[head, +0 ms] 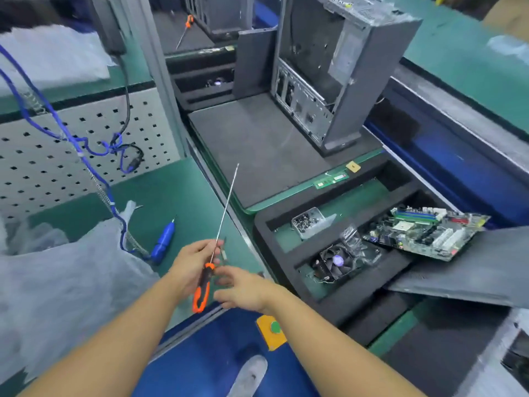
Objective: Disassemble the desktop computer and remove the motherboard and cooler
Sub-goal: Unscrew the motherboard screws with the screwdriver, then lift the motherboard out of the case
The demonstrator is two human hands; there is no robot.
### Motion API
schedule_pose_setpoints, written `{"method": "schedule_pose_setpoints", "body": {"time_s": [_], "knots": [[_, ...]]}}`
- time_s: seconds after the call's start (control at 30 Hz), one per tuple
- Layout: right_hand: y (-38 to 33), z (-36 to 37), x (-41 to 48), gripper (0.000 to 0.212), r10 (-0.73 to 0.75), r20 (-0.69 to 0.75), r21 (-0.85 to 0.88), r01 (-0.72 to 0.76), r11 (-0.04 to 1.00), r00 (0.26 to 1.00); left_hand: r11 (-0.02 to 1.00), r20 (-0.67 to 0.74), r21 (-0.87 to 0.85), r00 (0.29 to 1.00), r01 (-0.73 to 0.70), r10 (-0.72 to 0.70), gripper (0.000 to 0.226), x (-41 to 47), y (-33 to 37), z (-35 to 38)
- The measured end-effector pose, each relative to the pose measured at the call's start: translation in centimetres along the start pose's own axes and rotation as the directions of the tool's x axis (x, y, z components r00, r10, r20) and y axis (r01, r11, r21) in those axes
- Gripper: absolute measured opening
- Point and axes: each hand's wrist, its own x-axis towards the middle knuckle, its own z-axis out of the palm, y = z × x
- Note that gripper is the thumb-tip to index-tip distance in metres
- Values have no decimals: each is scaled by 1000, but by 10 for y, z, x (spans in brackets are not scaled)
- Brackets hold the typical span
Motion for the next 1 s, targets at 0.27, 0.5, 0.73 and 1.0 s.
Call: {"method": "schedule_pose_setpoints", "body": {"time_s": [0.27,0.5,0.73,1.0], "knots": [[16,25,51,83,125,69,-220,-107,970,990,946,-350,312,936,87,29,29,59,-25,-45],[31,15,73,81,173,40,-177,-163,971,984,803,-505,557,854,212,125,37,82,-38,-53],[44,13,73,79,201,21,-122,-197,973,979,650,-468,725,856,228,221,44,69,-39,-43],[29,2,65,82,170,-13,-107,-171,979,985,432,-407,845,903,316,137,67,49,-38,-36]]}}
